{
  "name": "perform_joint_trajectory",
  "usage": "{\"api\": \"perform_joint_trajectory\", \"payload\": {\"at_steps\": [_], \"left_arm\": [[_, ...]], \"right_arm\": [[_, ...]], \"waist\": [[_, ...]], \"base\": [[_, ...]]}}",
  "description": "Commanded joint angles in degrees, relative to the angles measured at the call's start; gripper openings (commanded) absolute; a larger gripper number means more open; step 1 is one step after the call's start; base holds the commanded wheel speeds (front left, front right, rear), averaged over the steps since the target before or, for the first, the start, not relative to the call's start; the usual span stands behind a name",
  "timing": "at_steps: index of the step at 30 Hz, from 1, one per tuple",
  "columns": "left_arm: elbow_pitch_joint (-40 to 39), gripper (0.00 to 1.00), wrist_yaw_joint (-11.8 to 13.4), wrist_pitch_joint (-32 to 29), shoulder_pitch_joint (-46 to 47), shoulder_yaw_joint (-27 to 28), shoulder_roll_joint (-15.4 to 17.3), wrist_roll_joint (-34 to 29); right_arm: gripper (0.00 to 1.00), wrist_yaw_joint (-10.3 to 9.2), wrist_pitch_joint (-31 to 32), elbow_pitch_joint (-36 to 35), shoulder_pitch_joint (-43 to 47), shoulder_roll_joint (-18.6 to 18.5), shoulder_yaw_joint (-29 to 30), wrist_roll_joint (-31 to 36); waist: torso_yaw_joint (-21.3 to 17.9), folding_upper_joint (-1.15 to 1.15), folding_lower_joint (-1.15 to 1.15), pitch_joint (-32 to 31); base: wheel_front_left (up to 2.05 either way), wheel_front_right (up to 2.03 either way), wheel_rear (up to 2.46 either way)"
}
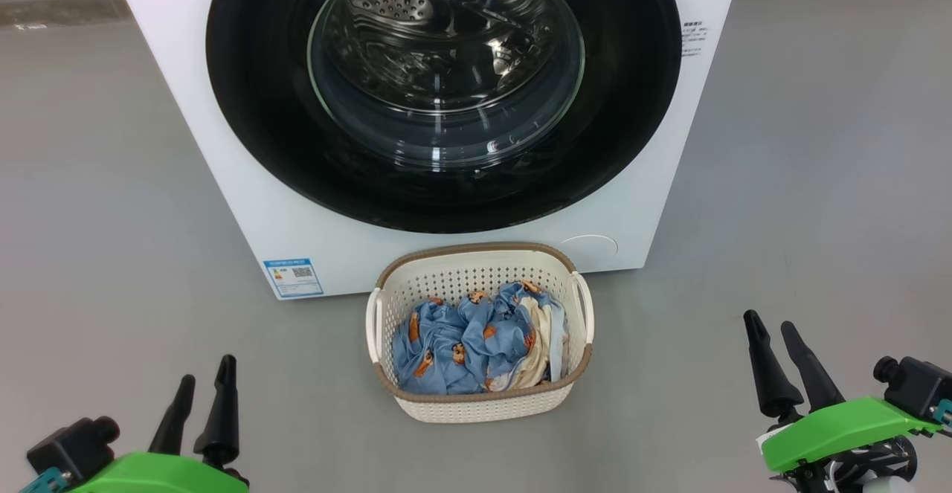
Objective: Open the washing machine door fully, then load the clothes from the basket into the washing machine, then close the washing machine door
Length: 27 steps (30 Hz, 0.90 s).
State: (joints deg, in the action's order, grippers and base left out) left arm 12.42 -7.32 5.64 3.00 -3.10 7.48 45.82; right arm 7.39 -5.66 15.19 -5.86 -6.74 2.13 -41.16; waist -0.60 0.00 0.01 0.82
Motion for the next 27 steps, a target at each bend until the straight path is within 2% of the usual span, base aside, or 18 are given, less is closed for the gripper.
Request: {"api": "perform_joint_trajectory", "payload": {"at_steps": [1,27], "left_arm": [[-1.55,1.00,-0.10,0.96,2.55,1.12,1.62,-2.96],[-3.57,1.00,-0.13,5.18,2.07,1.75,2.59,-19.83]], "right_arm": [[1.00,0.06,-0.99,-1.23,-2.66,-0.88,-1.11,3.01],[1.00,0.08,-5.18,-0.90,-4.20,-1.95,-1.91,19.86]], "waist": [[-0.02,0.00,0.00,0.10],[0.03,0.00,0.00,-0.05]], "base": [[0.00,0.00,0.00],[0.00,0.00,0.00]]}}
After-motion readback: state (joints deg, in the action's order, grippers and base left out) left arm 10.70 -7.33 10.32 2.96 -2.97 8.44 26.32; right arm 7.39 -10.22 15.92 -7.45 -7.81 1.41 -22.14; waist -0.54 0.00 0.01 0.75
